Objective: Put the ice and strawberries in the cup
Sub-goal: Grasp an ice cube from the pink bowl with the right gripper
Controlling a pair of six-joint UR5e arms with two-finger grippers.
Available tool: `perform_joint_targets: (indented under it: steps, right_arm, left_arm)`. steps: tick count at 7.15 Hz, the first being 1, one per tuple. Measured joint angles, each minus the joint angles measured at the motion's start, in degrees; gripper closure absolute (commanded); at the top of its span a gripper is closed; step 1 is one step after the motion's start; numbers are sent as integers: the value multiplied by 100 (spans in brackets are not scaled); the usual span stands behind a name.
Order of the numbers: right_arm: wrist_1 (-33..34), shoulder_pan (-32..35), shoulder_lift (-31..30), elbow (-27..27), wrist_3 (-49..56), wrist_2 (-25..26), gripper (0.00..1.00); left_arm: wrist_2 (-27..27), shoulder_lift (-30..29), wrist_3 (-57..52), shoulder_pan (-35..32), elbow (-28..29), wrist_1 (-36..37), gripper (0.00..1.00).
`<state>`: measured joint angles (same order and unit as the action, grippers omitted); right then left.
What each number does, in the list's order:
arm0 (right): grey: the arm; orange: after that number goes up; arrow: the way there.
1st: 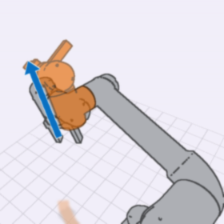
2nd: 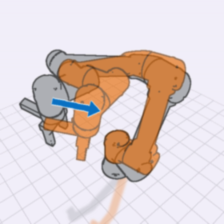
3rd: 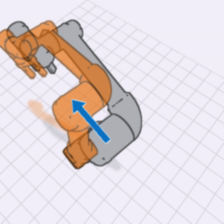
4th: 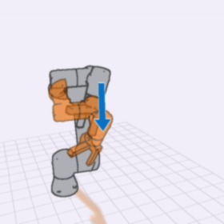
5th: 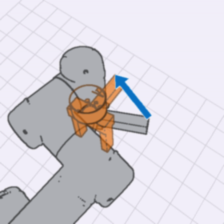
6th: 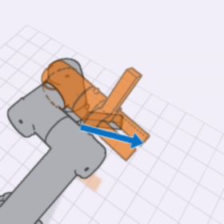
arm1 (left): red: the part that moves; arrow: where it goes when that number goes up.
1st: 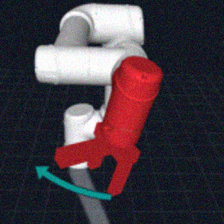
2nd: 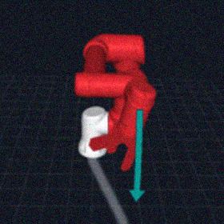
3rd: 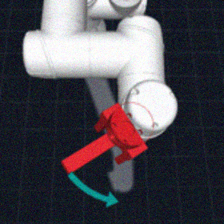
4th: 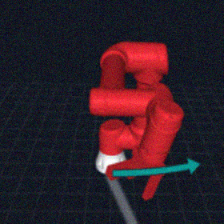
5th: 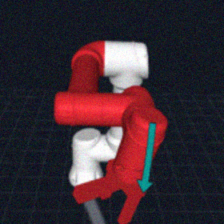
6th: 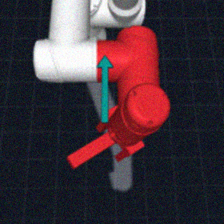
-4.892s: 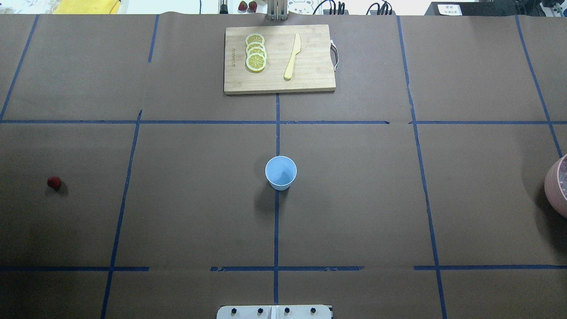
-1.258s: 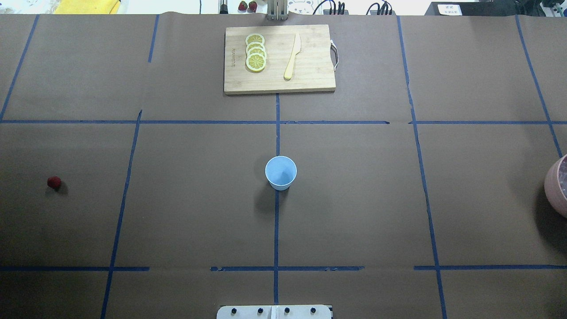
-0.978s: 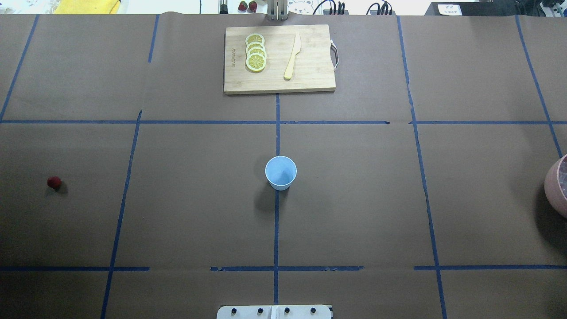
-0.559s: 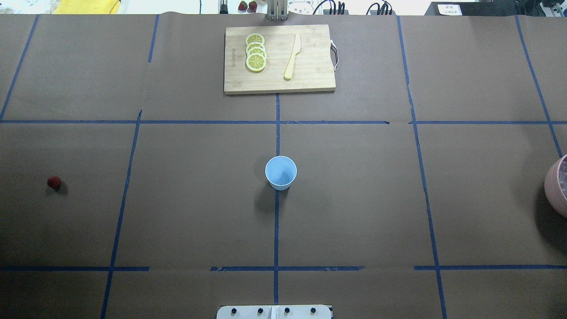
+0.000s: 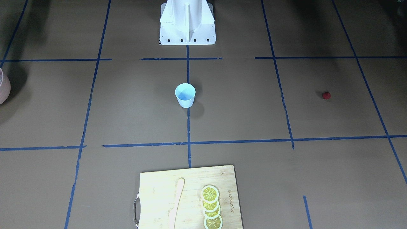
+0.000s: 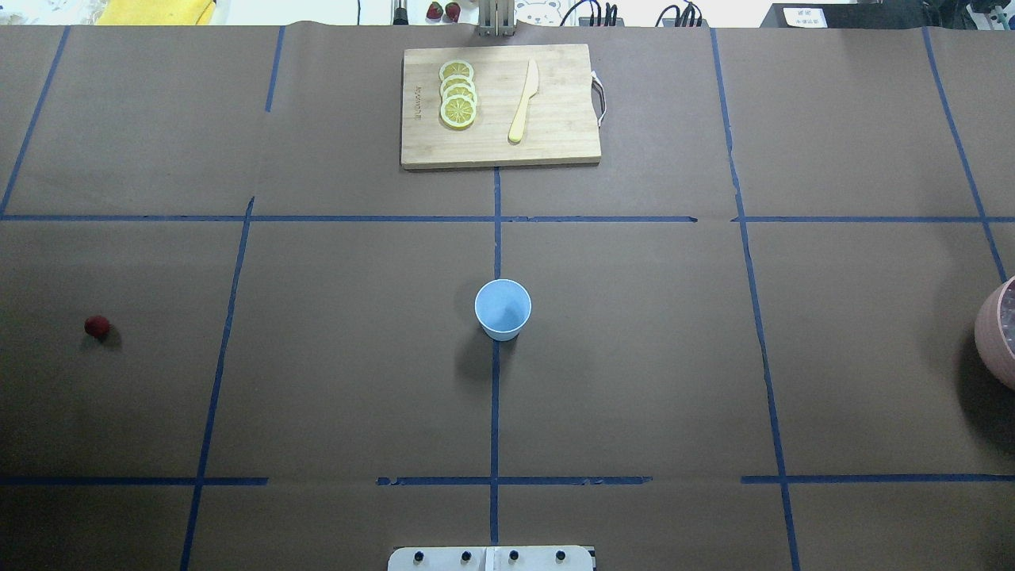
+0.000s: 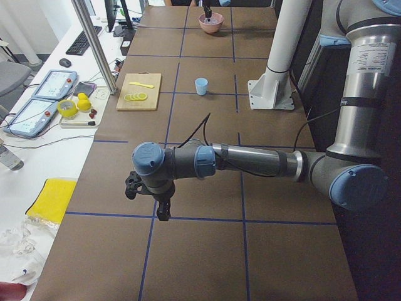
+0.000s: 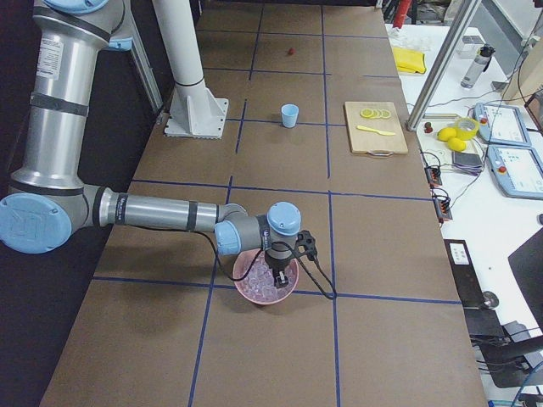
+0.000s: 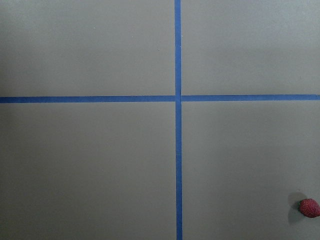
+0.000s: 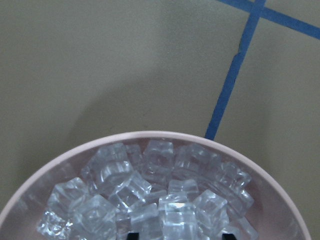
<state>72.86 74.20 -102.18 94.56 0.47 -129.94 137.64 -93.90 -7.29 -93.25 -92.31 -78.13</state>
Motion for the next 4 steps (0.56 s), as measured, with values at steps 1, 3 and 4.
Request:
perform_joint_targets:
  steps: [1,3,4]
  right_arm:
    - [0,-8,16,-22,-2,8,37]
    - [0,-30,32,-46,-14,13,37]
    - [0,-33,32,-49,-20,13,37]
  left_arm:
    - [0,2,0,0,-3,0,0]
    - [0,7,-2,0,-11,0,0]
    - [0,9,-6,0,-13,0,0]
